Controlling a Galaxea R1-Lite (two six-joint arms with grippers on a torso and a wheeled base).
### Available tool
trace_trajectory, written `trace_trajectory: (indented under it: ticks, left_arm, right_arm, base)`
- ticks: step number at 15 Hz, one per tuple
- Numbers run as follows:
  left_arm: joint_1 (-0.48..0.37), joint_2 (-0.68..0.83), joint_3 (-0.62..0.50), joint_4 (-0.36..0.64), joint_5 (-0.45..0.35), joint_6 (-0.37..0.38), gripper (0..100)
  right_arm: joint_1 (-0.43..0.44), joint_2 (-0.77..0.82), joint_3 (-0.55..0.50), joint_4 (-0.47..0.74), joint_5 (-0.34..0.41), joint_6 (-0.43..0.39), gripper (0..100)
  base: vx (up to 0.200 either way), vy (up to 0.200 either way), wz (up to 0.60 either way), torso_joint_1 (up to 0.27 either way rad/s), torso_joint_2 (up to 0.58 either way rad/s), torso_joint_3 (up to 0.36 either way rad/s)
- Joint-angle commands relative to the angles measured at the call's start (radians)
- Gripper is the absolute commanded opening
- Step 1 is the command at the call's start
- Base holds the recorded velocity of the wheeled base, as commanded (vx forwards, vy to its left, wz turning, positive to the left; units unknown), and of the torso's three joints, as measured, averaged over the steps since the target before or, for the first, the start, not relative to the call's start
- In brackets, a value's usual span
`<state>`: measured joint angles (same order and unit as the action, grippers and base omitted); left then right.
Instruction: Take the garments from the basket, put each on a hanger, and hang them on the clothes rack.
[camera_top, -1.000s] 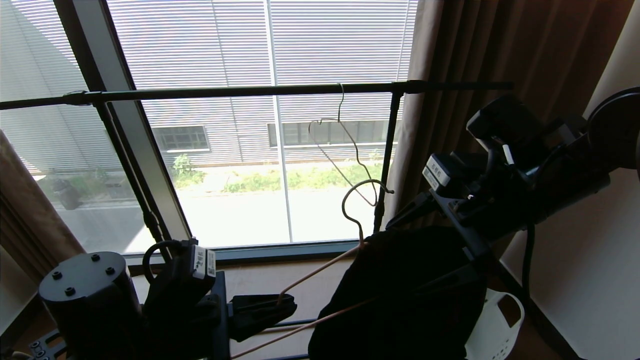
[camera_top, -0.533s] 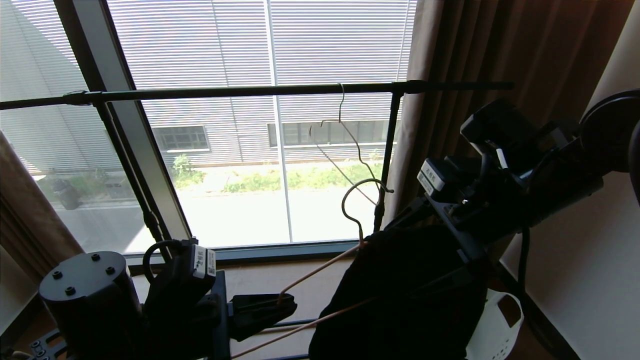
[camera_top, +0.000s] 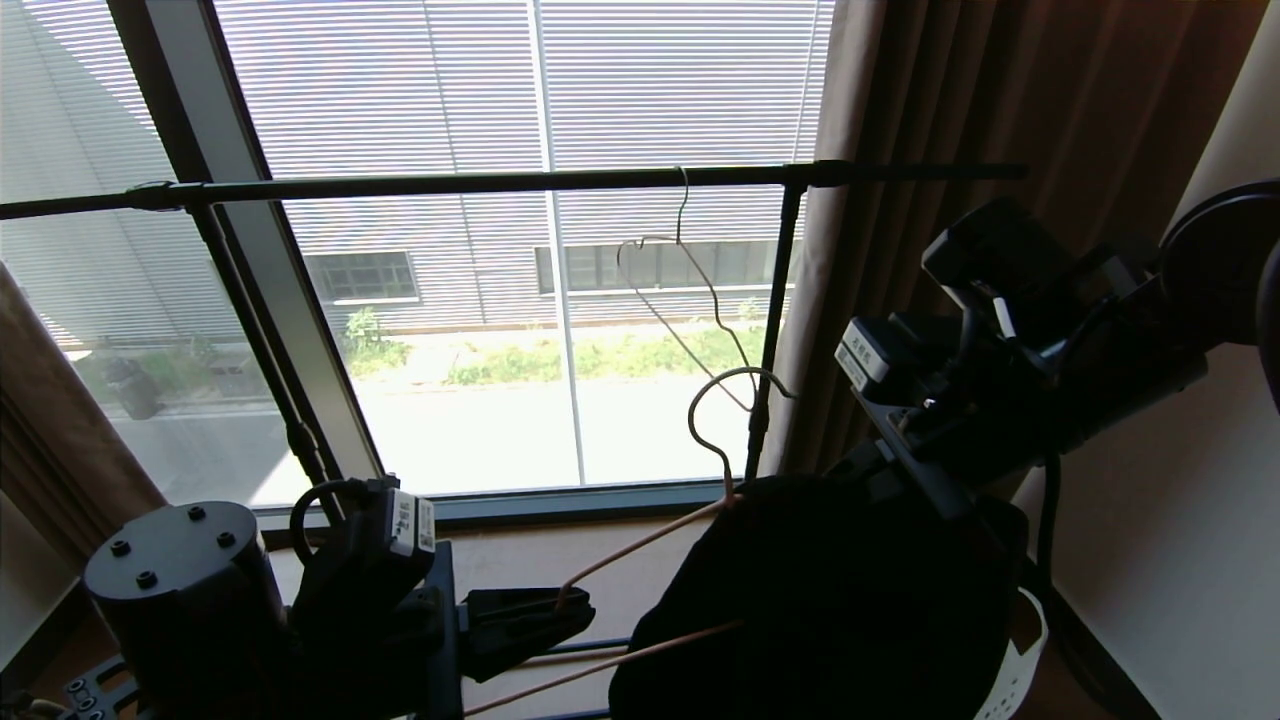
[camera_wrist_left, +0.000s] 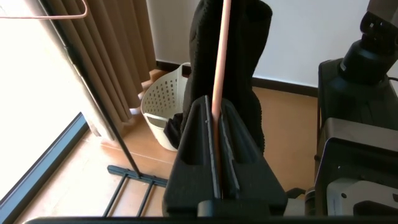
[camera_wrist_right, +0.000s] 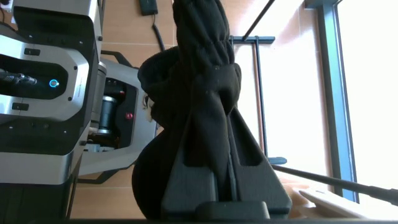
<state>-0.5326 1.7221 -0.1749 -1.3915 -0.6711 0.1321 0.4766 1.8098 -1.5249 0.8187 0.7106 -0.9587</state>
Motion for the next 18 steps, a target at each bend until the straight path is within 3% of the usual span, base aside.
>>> trace_trajectory:
  ticks: [1,2,10,14,17,18]
  left_arm:
    - [0.000,0.002,0.002,-0.001,0.001,0.000,0]
    - [0.000,0.002,0.003,-0.001,0.001,0.000,100]
    - [0.043,0.019,-0.017,-0.001,0.011,-0.011,100]
    - [0.095,-0.088,-0.002,-0.004,0.031,-0.014,100]
    - [0.158,-0.176,0.055,0.000,0.054,-0.057,100]
    - [0.213,-0.216,0.089,0.002,0.064,-0.120,100]
  right_arm:
    - [0.000,0.000,-0.001,-0.001,0.001,0.000,0]
    - [0.000,0.000,-0.001,-0.003,0.001,0.000,0]
    - [0.002,-0.010,0.000,0.003,0.003,0.003,0]
    - [-0.003,-0.001,-0.004,-0.003,0.010,0.028,0]
    - [-0.039,0.005,-0.017,-0.010,0.012,0.058,0]
    - [-0.055,0.013,-0.052,-0.010,0.012,0.127,0]
  base:
    - [0.000,0.000,0.00,0.000,0.00,0.000]
    - [0.000,0.000,0.00,0.000,0.00,0.000]
    - [0.000,0.000,0.00,0.000,0.00,0.000]
    - [0.000,0.000,0.00,0.000,0.00,0.000]
    - [0.000,0.000,0.00,0.000,0.00,0.000]
    - [0.000,0.000,0.00,0.000,0.00,0.000]
